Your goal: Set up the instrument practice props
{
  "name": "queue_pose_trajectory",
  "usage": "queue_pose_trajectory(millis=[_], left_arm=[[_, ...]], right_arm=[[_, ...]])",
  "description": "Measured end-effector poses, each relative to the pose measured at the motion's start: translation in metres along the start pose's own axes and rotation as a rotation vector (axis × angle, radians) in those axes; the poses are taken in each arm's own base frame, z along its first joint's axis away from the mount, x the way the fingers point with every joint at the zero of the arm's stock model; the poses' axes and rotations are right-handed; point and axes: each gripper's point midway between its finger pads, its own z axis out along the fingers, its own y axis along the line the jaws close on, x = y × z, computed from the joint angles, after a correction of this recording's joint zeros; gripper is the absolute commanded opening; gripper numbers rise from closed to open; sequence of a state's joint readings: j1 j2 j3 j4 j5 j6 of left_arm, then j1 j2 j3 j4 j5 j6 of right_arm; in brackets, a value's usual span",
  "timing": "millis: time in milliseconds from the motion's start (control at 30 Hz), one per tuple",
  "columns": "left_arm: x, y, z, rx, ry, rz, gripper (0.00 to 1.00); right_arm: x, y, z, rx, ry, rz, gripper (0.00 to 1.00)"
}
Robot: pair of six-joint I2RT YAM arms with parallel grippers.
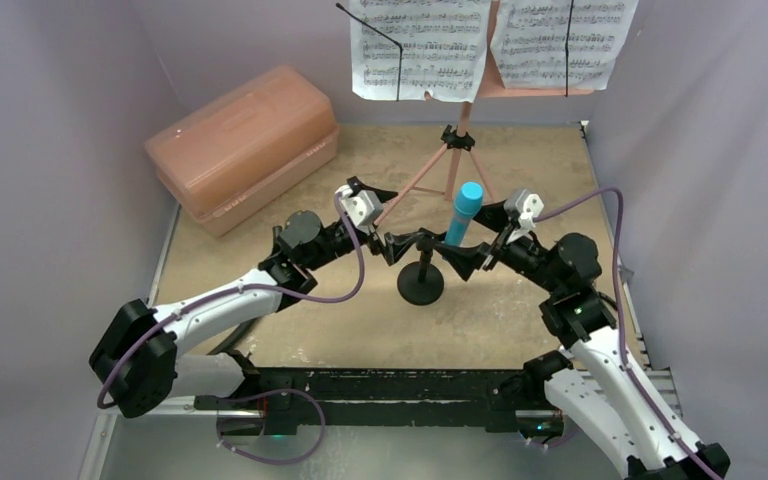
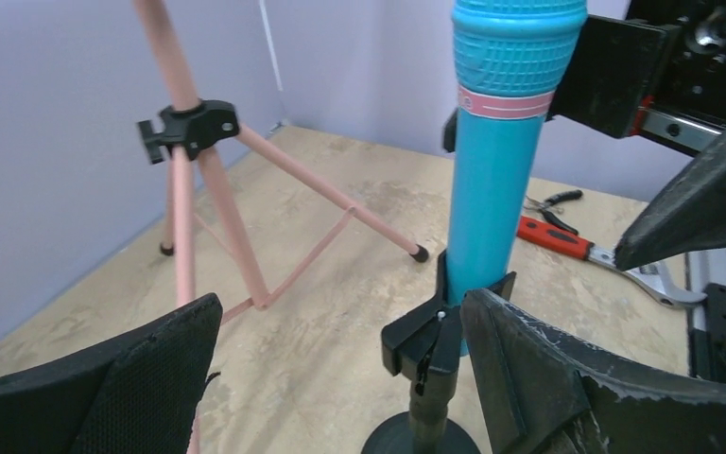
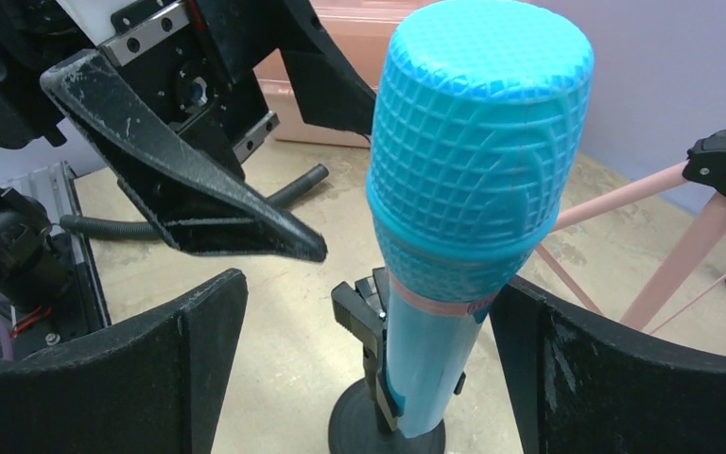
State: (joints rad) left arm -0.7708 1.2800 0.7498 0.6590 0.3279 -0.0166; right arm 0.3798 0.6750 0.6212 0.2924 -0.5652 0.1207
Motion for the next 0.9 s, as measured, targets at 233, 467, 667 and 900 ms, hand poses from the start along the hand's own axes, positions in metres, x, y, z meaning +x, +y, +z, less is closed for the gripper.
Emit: queue_pose_trajectory(millis=[233, 467, 667, 900], left_arm=[[-0.01, 0.023, -0.031, -0.185, -0.05, 0.014, 0.97], [-0.02, 0.045, -0.073, -0.379, -0.093, 0.017, 0.97], [-0.013, 0.059, -0.108, -0.525, -0.089, 0.002, 0.99], [0.012, 0.086, -0.148, -0.795, -0.049, -0.152, 1.0]], right_arm=[[-0.006, 0.003, -0.017, 0.05, -0.009, -0.02, 0.98], [-0.004, -0.002, -0.044, 0.169, -0.021, -0.029, 0.98], [0.004, -0.017, -0.061, 0.304, -0.026, -0.001, 0.98], [0.011, -0.04, -0.071, 0.458, -0.032, 0.075, 0.98]])
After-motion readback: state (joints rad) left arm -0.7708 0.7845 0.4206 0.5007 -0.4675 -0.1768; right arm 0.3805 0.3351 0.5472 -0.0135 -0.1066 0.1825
